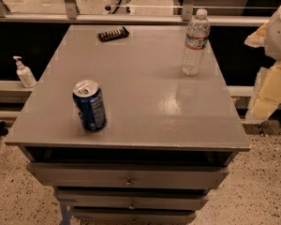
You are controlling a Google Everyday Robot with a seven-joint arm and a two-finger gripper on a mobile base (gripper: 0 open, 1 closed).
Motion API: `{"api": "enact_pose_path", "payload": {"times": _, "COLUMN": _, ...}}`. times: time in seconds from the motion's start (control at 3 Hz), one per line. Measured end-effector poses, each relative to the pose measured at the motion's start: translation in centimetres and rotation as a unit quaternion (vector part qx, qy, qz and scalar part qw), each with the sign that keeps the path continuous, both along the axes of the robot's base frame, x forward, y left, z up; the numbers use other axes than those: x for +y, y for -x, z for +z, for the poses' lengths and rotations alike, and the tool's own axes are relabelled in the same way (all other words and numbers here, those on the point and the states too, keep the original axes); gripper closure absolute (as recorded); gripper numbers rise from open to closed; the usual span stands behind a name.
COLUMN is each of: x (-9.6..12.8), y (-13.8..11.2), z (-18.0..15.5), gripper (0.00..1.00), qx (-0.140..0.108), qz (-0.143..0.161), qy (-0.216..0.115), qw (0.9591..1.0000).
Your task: Move water bottle near rxbar chocolate
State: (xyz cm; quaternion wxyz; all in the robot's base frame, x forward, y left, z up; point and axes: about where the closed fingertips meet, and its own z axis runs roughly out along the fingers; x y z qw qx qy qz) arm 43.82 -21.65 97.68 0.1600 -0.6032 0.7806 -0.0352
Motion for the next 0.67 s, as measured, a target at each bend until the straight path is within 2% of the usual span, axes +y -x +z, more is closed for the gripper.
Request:
{"api": "enact_pose_path", "payload": {"times": 0.33, "x": 0.00, "y": 0.00, "z": 0.00, "gripper": 0.00, "qx": 0.000, "qz": 0.000, "qy": 0.000, "qw": 1.0000}}
{"api": "enact_pose_path", "payload": {"times": 0.67, "x": -0.22, "y": -0.85, "z": -0.32, "gripper": 0.00, "qx": -0.013, "qz": 0.002, "qy": -0.020, "qw": 0.9997}}
